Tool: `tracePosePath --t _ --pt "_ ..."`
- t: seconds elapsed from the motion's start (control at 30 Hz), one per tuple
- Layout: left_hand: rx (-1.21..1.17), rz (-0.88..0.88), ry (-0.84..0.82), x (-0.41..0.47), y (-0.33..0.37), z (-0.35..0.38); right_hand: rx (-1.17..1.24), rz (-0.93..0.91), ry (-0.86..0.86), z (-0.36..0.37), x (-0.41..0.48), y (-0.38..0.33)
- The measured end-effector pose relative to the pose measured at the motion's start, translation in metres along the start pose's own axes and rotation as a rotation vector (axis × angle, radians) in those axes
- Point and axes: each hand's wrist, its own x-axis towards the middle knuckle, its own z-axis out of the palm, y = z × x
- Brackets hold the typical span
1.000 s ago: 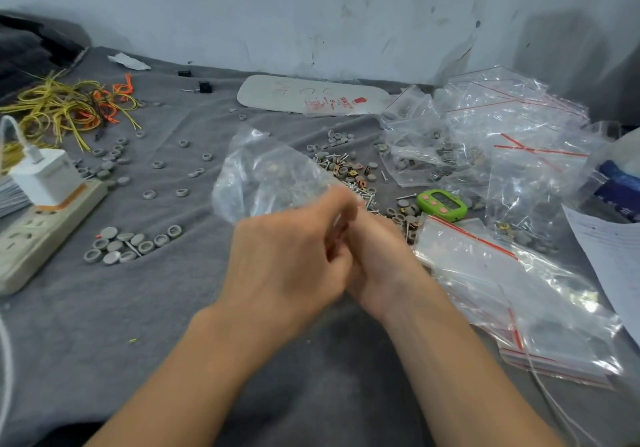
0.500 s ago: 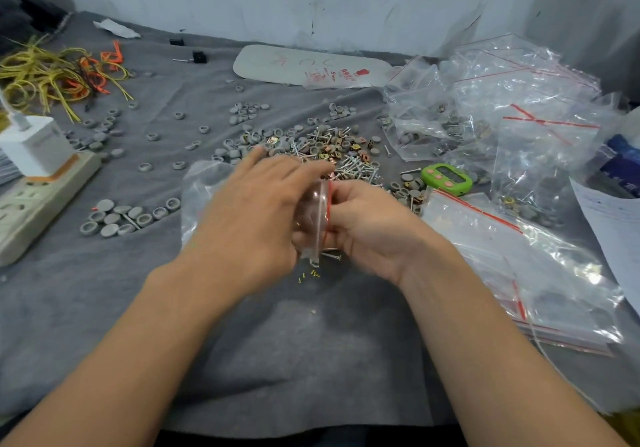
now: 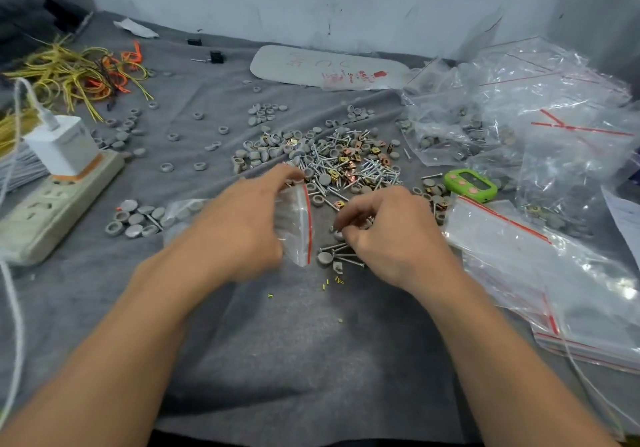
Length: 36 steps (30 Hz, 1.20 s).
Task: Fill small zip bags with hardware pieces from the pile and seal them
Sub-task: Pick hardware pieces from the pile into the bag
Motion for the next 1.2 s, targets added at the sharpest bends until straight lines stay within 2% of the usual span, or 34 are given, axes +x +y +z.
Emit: tracePosePath --t 0.1,0.23,0.33,0.43,0.47,0.53,0.6,0.67,0.8,1.03,1.2 --pt "-0.012 -0.012 -0.165 0.0 0.002 0.001 0.141 -0.02 -0.086 0.003 -0.003 -0.007" --pt "-0.079 0.078 -0.211 -0.004 0.014 -0.002 0.295 -0.09 -0.137 0.013 -0.003 -0.017" --pt "-0.102 0.112 -0.164 -0.005 0.02 -0.002 0.318 -0.089 -0.173 0.016 0.0 -0.019" --pt "-0.143 0.071 -0.015 -0.003 0.018 0.0 0.347 -0.129 -0.191 0.016 0.001 -0.02" --pt "-0.15 0.049 0.051 -0.002 0.015 0.0 0.368 -0.112 -0.143 0.014 0.002 -0.02" --pt "-0.131 0.007 0.149 -0.002 0.008 0.0 0.292 -0.007 0.052 0.005 0.007 -0.013" --pt "-0.111 -0.019 0.182 -0.002 0.001 -0.002 0.057 0.13 0.151 -0.01 0.01 -0.002" --pt "-0.093 -0.018 0.19 -0.004 0.001 -0.006 -0.108 0.179 0.069 -0.021 0.008 0.007" --pt "-0.077 -0.024 0.164 -0.006 0.009 -0.006 -0.189 0.162 -0.133 -0.018 -0.001 0.005" --pt "-0.017 -0.094 0.108 -0.003 0.01 0.002 -0.331 0.143 -0.156 -0.012 -0.002 -0.007" --pt "-0.015 -0.049 0.125 -0.005 0.011 0.0 -0.387 0.205 -0.095 -0.012 -0.006 -0.01"
